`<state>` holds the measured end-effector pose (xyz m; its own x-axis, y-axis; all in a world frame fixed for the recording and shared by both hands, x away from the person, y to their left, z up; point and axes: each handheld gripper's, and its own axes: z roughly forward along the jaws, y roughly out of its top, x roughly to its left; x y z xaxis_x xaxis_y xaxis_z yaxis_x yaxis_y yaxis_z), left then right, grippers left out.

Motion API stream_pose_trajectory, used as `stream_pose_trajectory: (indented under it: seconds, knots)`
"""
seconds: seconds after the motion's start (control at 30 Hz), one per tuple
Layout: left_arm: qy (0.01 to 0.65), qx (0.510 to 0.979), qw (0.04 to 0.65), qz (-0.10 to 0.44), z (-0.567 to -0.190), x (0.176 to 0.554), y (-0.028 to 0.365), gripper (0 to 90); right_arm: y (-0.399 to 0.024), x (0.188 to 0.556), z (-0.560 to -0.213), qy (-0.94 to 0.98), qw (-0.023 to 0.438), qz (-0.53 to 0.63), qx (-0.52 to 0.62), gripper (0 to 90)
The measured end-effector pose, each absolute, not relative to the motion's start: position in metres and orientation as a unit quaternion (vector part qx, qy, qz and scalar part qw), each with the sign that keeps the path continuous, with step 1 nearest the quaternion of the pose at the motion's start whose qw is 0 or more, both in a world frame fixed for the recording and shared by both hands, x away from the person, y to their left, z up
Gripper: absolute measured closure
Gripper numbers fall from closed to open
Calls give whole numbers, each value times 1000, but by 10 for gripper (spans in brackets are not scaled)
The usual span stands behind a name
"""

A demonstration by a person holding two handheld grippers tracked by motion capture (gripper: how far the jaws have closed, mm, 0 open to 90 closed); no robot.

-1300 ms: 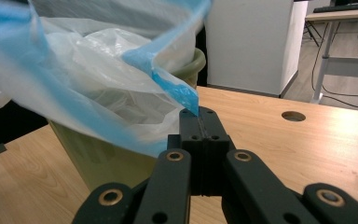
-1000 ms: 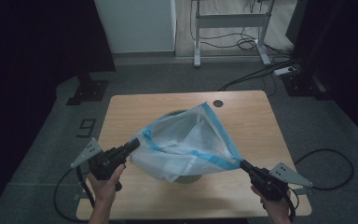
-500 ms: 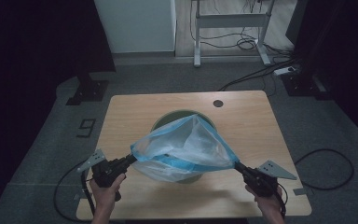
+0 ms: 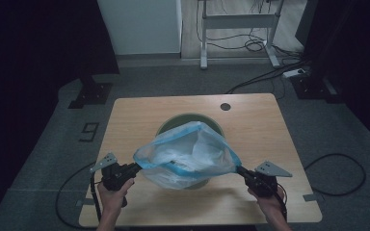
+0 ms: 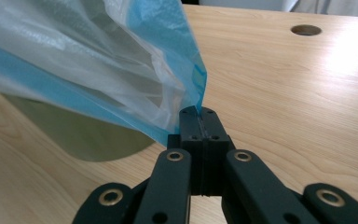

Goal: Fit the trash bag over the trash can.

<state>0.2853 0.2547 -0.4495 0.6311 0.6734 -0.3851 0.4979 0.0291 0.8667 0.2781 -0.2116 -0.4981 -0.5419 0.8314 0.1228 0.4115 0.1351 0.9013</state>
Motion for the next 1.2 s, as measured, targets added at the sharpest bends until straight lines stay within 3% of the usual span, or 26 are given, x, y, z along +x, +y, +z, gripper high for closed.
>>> stream_pose_trajectory:
  seconds: [0.23, 0.27, 0.37, 0.47, 0.63, 0.9, 1.2]
  knots:
    - [425, 690, 581, 73, -450, 285, 261, 883, -220, 284, -495, 712, 218, 499, 444, 894]
    - [418, 692, 584, 77, -448, 284, 260, 850, -221, 284, -493, 709, 220, 501, 445, 894]
    - [400, 693, 592, 95, -440, 279, 259, 614, -222, 284, -487, 702, 226, 513, 440, 892]
    - [382, 695, 600, 105, -429, 269, 263, 428, -226, 279, -481, 689, 235, 529, 436, 831]
    - [363, 689, 617, 116, -409, 259, 270, 278, -231, 272, -472, 680, 242, 545, 426, 792]
    - [352, 713, 591, 138, -380, 274, 259, 264, -227, 264, -444, 664, 261, 573, 403, 600]
    - [335, 762, 535, 143, -365, 309, 239, 296, -196, 292, -399, 694, 254, 581, 342, 511]
